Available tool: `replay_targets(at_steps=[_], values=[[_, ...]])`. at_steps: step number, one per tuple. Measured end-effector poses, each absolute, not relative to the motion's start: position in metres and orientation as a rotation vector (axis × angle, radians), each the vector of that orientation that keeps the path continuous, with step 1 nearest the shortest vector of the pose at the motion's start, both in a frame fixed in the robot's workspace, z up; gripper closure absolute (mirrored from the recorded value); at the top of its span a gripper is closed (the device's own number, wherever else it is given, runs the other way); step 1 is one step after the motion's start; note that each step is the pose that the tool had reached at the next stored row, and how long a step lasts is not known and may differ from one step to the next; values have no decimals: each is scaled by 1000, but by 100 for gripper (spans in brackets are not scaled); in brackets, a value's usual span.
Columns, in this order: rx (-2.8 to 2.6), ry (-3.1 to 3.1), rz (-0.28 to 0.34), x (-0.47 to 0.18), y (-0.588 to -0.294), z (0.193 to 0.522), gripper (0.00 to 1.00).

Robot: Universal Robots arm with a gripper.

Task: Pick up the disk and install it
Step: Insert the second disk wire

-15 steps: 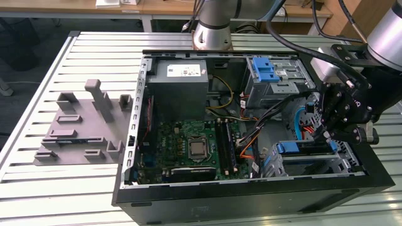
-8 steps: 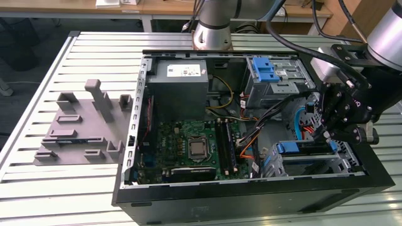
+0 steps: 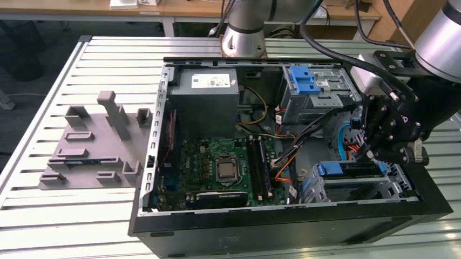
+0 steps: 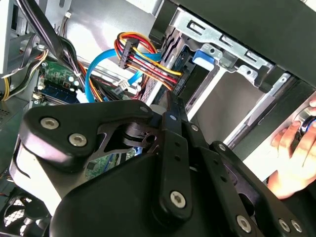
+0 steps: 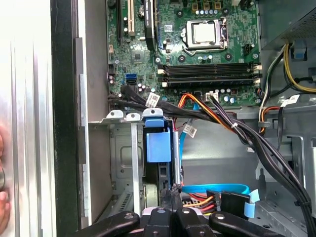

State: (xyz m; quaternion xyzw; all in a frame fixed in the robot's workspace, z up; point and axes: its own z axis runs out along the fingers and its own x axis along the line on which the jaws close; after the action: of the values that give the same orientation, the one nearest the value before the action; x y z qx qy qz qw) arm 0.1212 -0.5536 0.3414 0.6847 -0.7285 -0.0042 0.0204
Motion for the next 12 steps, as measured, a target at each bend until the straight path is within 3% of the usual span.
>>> replay_targets(at_steps=[12], values=[[2123,-2260,-13,115,-554,346,89]])
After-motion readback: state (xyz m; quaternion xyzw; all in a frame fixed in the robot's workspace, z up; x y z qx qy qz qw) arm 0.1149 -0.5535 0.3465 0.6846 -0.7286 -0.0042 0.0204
